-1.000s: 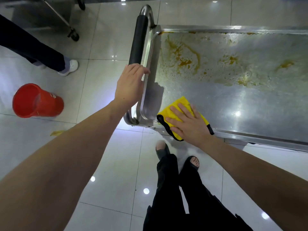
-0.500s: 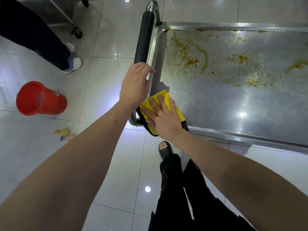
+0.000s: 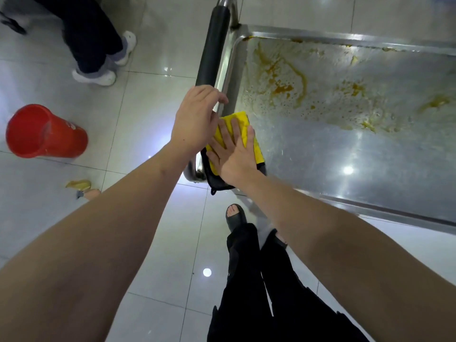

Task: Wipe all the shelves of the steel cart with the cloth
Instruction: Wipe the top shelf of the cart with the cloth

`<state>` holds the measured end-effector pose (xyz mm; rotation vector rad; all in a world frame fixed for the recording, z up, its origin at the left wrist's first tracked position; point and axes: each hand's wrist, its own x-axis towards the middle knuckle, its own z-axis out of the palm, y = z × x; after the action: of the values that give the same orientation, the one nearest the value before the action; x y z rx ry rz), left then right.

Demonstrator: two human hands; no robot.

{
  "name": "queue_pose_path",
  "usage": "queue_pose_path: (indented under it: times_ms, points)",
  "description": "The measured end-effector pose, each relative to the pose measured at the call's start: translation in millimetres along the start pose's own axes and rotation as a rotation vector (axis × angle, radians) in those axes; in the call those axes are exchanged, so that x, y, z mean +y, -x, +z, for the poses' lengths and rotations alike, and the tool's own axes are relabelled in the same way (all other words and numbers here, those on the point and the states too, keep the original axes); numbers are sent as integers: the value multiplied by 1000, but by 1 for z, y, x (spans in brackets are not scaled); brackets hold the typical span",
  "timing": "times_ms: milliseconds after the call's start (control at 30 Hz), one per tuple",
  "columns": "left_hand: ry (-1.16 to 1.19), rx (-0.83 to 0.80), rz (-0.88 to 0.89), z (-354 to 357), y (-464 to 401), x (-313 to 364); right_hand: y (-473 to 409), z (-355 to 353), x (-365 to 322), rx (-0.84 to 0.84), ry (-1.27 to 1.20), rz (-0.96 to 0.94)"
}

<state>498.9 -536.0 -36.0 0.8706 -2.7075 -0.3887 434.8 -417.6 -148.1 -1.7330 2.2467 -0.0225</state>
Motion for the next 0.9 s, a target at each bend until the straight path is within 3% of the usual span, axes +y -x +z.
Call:
queue_pose_path:
  times_ms: [367, 900]
  points:
    - [-20, -11, 6, -5, 0, 5, 56, 15, 18, 86, -26, -135]
    - [-77, -59, -14, -5, 2, 8, 117, 19, 113, 137, -20, 7]
